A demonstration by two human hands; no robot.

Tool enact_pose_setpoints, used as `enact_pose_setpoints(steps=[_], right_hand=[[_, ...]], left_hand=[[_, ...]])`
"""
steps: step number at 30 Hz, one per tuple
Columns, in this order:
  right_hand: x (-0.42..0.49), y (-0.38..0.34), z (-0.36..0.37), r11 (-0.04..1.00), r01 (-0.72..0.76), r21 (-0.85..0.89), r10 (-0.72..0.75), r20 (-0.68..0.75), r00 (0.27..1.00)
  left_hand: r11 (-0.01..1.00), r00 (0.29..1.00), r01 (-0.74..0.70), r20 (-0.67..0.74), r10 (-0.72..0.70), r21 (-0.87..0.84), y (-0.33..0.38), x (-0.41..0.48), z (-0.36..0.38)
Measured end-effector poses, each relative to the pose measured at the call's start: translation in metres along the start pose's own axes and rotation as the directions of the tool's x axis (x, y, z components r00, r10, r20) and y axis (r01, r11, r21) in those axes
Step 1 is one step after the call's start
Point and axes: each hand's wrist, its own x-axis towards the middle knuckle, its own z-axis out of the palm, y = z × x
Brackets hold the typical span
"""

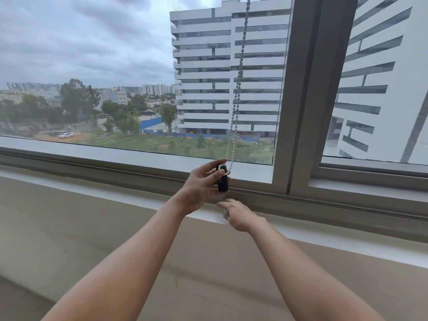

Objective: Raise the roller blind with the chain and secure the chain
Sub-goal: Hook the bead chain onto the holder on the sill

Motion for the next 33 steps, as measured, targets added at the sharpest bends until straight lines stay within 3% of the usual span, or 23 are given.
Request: enact_pose_setpoints(steps=[19,29,33], right_hand=[[-0.010,0.007,-0.001,0.956,-0.100,-0.275,0.050,-0.185,0.981],[-0.015,0.009,0.004,0.990,-0.140,-0.002,0.135,-0.237,0.962],[-0.012,0.012,0.000,0.988,-0.155,0.018,0.155,-0.226,0.962]], left_hand=[[1.000,0.999,0.008,0.032,-0.007,-0.018,0.003,-0.006,0.000],[1.000,1.000,-0.026,0.004,0.026,-0.012,0.001,-0.007,0.005],[1.000,1.000,-0.025,0.007,0.025,0.002,0.004,-0.008,0.004]])
